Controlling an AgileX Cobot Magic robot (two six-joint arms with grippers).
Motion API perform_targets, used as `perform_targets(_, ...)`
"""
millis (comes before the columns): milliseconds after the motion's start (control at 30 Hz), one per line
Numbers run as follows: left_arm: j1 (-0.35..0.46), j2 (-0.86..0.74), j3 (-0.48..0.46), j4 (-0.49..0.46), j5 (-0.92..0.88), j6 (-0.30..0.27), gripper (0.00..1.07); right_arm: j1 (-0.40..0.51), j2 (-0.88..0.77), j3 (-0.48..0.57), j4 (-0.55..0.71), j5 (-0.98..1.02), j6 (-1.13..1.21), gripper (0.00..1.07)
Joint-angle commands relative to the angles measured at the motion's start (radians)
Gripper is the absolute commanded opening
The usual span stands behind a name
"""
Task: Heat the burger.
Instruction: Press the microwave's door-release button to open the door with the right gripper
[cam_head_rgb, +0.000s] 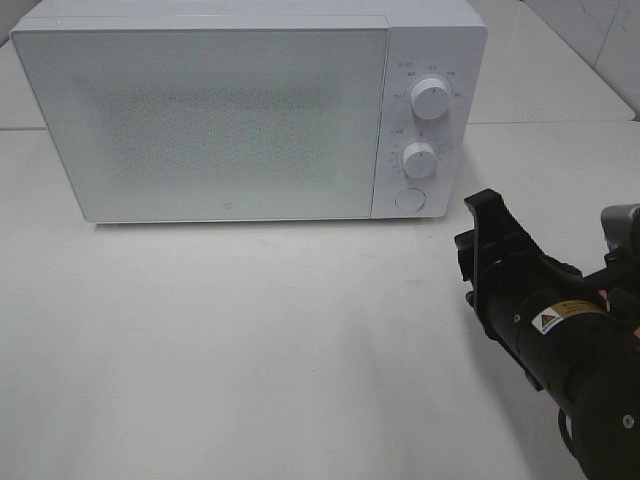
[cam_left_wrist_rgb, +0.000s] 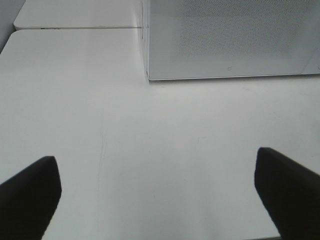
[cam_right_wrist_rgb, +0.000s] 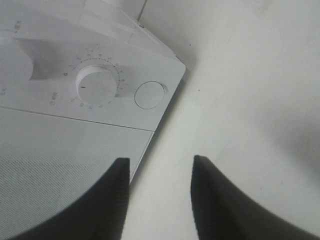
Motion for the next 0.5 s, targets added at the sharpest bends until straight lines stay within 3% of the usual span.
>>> perform_targets(33, -0.005, -0.021, 0.002, 0.0, -0.007, -0.004, 1.03, 0.004, -0.002, -0.004, -0.034, 0.012, 0.192, 0.25)
perform_targets(67, -0.005, -0.021, 0.002, 0.0, -0.007, -0.004, 1.03, 0.004, -0.002, -0.004, -0.034, 0.012, 0.192, 0.25)
perform_targets(133, -0.005, -0.021, 0.002, 0.0, -0.007, -0.004, 1.03, 0.004, -0.002, -0.004, -0.034, 0.008, 0.291, 0.15)
perform_targets(233, -0.005, -0.021, 0.002, 0.0, -0.007, -0.004, 1.03, 0.004, -0.002, -0.004, -0.034, 0.008, 0.299, 0.12)
perform_targets(300, -0.005, -0.021, 0.002, 0.0, -0.007, -0.004, 1.03, 0.004, -0.002, -0.004, -0.034, 0.017, 0.299, 0.03)
perform_targets(500, -0.005, -0.021, 0.002, 0.0, -0.007, -0.004, 1.03, -0.005, -0.002, -0.025, -0.073, 0.016, 0.301, 0.0)
